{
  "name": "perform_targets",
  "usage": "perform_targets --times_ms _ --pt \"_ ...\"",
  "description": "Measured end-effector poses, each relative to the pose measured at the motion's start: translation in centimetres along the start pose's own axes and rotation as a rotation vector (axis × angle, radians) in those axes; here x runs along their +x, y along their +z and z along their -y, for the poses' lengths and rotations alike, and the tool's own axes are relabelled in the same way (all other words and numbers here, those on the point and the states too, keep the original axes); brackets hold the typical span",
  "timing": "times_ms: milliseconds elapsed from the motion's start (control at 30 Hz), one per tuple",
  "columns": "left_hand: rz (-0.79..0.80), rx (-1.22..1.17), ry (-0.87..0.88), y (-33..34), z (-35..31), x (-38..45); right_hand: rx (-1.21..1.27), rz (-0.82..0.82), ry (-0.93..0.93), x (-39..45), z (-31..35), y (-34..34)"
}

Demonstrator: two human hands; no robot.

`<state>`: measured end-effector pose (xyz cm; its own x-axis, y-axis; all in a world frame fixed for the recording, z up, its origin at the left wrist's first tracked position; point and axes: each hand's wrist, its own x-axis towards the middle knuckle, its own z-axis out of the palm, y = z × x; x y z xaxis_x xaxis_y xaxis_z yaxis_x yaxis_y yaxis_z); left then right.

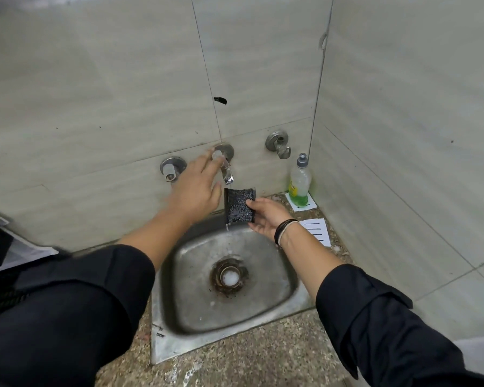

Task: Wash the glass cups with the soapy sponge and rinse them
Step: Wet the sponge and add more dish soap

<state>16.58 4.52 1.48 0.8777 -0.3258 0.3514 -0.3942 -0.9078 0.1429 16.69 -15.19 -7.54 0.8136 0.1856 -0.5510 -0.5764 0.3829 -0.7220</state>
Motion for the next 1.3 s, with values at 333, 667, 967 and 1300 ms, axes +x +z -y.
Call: perform_targets --times_ms 333,667,967,1300 --pt "0.128 -1.561 -1.165 7.2 -5.9 -5.7 -0.177 0.038 -0.061 -1.9 -1.0 -1.4" --pt "-0.039 -1.576 -1.277 8.2 -5.8 -5.0 -0.681 -0.749 -0.318 4.2 4.6 -8.6" --pt "-0.12 -1.707 -1.391 7.6 -6.3 -6.7 -0.65 -0.643 -0.434 9.1 4.5 -11.7" --pt "-0.055 -1.81 -1.405 6.5 -6.8 -9.1 -1.274 -0.48 -0.967 -2.4 0.1 -8.8"
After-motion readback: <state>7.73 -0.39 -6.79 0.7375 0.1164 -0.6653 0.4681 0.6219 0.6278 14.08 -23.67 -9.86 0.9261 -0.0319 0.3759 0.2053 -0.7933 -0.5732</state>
